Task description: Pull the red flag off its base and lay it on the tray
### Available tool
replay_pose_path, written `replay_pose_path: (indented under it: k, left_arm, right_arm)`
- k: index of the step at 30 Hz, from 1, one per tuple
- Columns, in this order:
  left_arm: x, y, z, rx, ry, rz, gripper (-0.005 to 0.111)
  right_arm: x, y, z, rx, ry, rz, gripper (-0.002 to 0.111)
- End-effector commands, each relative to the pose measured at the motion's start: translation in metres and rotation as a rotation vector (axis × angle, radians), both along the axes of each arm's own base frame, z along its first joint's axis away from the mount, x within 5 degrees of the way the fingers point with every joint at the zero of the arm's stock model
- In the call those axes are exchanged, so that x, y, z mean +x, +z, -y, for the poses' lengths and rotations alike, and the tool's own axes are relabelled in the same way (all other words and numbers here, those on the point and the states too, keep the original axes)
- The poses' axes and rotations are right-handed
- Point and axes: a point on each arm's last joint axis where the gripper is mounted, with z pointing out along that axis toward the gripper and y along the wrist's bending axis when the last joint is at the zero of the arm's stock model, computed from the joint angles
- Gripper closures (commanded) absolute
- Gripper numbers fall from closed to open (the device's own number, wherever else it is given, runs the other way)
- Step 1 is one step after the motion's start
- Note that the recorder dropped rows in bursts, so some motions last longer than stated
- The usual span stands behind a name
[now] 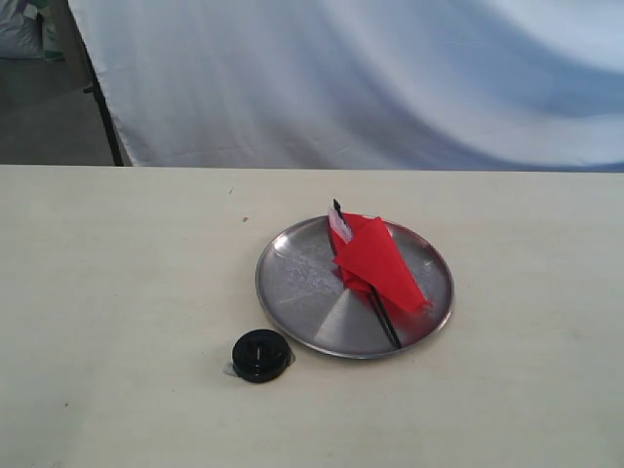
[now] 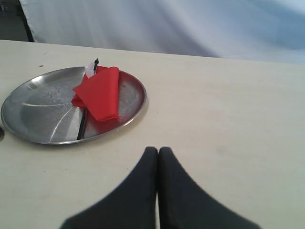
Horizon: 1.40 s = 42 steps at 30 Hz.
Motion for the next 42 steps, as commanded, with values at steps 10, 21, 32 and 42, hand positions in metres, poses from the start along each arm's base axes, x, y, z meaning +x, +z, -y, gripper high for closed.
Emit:
replay_pose_path:
  k: [10, 21, 32, 42]
  left_arm:
    - [0.004, -0.037, -0.002, 0.327, 0.061, -0.355, 0.107]
    - [0.002, -0.049, -0.001, 0.361, 0.033, -0.488, 0.107]
    - [0.000, -0.052, -0.006, 0.334, 0.106, -0.533, 0.107]
    - [0.000, -0.053, -0.007, 0.333, 0.119, -0.538, 0.107]
  right_arm:
    - [0.000, -0.001, 0.000, 0.001, 0.001, 0.008, 0.109]
    - [0.000, -0.001, 0.000, 0.000, 0.001, 0.006, 0.109]
    - [0.000, -0.001, 0.000, 0.000, 0.001, 0.006, 0.109]
    - [0.000, -0.001, 0.000, 0.001, 0.001, 0.008, 0.109]
